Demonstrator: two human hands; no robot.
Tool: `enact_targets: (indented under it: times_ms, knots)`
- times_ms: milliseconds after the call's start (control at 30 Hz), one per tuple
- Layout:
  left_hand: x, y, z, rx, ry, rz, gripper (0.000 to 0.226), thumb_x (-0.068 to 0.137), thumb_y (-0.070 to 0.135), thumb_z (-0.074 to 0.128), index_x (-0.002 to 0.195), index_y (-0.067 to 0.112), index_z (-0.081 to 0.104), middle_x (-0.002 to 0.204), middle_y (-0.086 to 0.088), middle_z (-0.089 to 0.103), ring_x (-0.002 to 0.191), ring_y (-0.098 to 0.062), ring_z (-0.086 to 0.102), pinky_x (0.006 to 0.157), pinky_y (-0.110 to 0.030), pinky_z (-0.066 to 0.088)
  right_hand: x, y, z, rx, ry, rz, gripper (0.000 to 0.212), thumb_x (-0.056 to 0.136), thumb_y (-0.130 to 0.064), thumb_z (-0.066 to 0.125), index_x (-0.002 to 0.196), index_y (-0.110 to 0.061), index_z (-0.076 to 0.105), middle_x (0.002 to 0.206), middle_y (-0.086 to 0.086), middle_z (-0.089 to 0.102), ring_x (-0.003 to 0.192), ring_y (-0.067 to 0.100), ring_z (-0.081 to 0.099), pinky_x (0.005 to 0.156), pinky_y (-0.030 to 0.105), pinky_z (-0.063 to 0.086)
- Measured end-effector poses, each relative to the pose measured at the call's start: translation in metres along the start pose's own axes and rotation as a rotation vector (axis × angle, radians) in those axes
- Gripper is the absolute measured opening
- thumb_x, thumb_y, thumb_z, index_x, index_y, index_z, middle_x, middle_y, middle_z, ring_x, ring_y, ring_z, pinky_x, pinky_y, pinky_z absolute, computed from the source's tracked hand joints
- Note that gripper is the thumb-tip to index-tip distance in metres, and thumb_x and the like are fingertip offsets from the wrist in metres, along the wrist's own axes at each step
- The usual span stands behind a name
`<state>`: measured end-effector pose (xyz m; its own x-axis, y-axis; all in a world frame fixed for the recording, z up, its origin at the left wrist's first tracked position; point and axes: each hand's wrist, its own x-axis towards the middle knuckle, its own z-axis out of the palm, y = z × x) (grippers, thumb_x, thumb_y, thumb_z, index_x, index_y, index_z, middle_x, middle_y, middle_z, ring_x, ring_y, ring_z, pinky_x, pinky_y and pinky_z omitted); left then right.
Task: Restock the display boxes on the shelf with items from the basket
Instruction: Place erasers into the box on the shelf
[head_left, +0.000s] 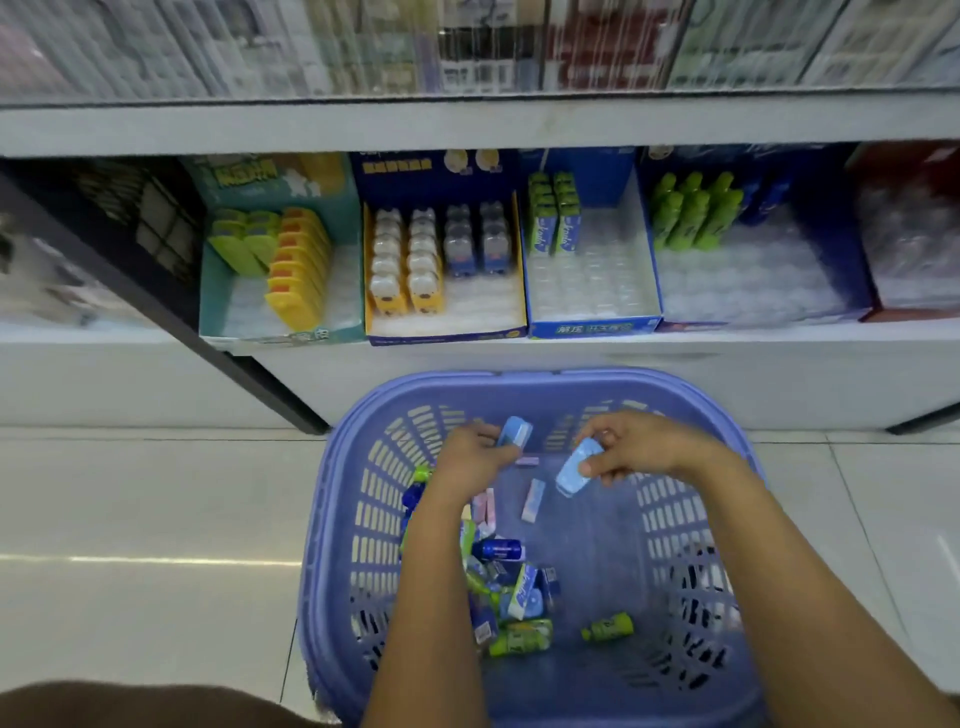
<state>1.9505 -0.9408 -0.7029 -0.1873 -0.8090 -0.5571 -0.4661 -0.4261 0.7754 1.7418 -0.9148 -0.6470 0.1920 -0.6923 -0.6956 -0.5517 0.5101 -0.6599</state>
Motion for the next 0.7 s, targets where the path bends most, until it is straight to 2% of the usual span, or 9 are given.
enact_targets:
  times_ms: [67, 133, 200, 300, 400, 500, 567, 633, 700]
  knots:
    - [-0.018, 0.023, -0.021, -0.233, -0.017, 0.053, 0.024, 0.090, 0.009, 0.058, 0.114, 0.009, 0.058, 0.106, -0.014, 0.066, 0.080, -0.015, 0.065, 0.064, -0.020, 0.056, -0.013, -0.026, -0.004, 0.038, 0.049, -0.121, 0.022, 0.087, -0.003, 0.063, 0.108, -0.009, 0.063, 0.082, 0.004, 0.065, 0.065, 0.013, 0.058, 0.056, 0.016, 0.049]
    - [-0.036, 0.045, -0.046, -0.510, -0.079, 0.111, 0.026, 0.095, 0.008, 0.047, 0.118, 0.017, 0.057, 0.087, -0.008, 0.070, 0.069, -0.014, 0.065, 0.068, -0.027, 0.058, -0.023, -0.052, -0.003, 0.108, 0.130, -0.240, 0.030, 0.088, -0.002, 0.061, 0.116, -0.013, 0.062, 0.090, 0.005, 0.064, 0.070, 0.014, 0.057, 0.061, 0.017, 0.050]
    - [-0.050, 0.060, -0.070, -0.682, -0.115, 0.184, 0.028, 0.098, 0.011, 0.038, 0.114, 0.022, 0.058, 0.072, -0.003, 0.069, 0.056, -0.011, 0.057, 0.060, -0.026, 0.057, -0.031, -0.078, 0.000, 0.140, 0.224, -0.360, 0.033, 0.089, -0.005, 0.061, 0.118, -0.020, 0.062, 0.092, 0.003, 0.065, 0.068, 0.010, 0.057, 0.064, 0.020, 0.051]
    - [-0.067, 0.070, -0.098, -0.858, -0.045, 0.286, 0.031, 0.102, 0.026, 0.031, 0.105, 0.016, 0.060, 0.060, 0.000, 0.060, 0.044, -0.009, 0.044, 0.047, -0.020, 0.045, -0.038, -0.120, 0.008, 0.186, 0.380, -0.517, 0.027, 0.084, -0.008, 0.068, 0.105, -0.025, 0.064, 0.085, 0.011, 0.066, 0.062, 0.011, 0.060, 0.064, 0.025, 0.054]
    - [-0.075, 0.067, -0.115, -0.905, 0.145, 0.358, 0.036, 0.101, 0.036, 0.037, 0.094, 0.012, 0.062, 0.057, 0.000, 0.055, 0.043, -0.008, 0.040, 0.044, -0.020, 0.040, -0.025, -0.168, 0.018, 0.141, 0.541, -0.676, 0.023, 0.081, -0.012, 0.071, 0.094, -0.029, 0.061, 0.083, 0.008, 0.064, 0.070, 0.017, 0.062, 0.065, 0.027, 0.056]
    - [-0.079, 0.062, -0.124, -0.895, 0.363, 0.392, 0.027, 0.095, 0.039, 0.052, 0.086, 0.019, 0.067, 0.056, 0.002, 0.054, 0.045, -0.009, 0.041, 0.044, -0.020, 0.040, 0.005, -0.214, 0.025, -0.077, 0.758, -0.790, 0.024, 0.082, -0.019, 0.070, 0.105, -0.020, 0.064, 0.086, 0.000, 0.065, 0.076, 0.019, 0.062, 0.069, 0.027, 0.051]
    - [-0.079, 0.059, -0.128, -0.914, 0.451, 0.375, 0.023, 0.093, 0.038, 0.057, 0.090, 0.017, 0.067, 0.055, 0.004, 0.054, 0.046, -0.008, 0.043, 0.044, -0.020, 0.041, 0.031, -0.242, 0.027, -0.277, 0.867, -0.780, 0.035, 0.084, -0.024, 0.067, 0.116, -0.012, 0.062, 0.100, 0.010, 0.068, 0.090, 0.024, 0.062, 0.073, 0.023, 0.043]
    - [-0.079, 0.055, -0.131, -0.903, 0.499, 0.357, 0.027, 0.092, 0.038, 0.058, 0.097, 0.012, 0.066, 0.054, 0.005, 0.056, 0.046, -0.007, 0.046, 0.044, -0.020, 0.043, 0.057, -0.264, 0.030, -0.376, 0.796, -0.711, 0.042, 0.088, -0.025, 0.062, 0.126, -0.011, 0.055, 0.121, 0.013, 0.061, 0.110, 0.027, 0.056, 0.085, 0.025, 0.040]
    - [-0.078, 0.052, -0.134, -0.889, 0.531, 0.345, 0.031, 0.092, 0.037, 0.059, 0.101, 0.009, 0.066, 0.054, 0.005, 0.058, 0.046, -0.007, 0.047, 0.046, -0.019, 0.045, 0.078, -0.277, 0.033, -0.508, 0.732, -0.701, 0.040, 0.088, -0.019, 0.060, 0.127, -0.011, 0.053, 0.126, 0.013, 0.058, 0.116, 0.027, 0.053, 0.088, 0.025, 0.039]
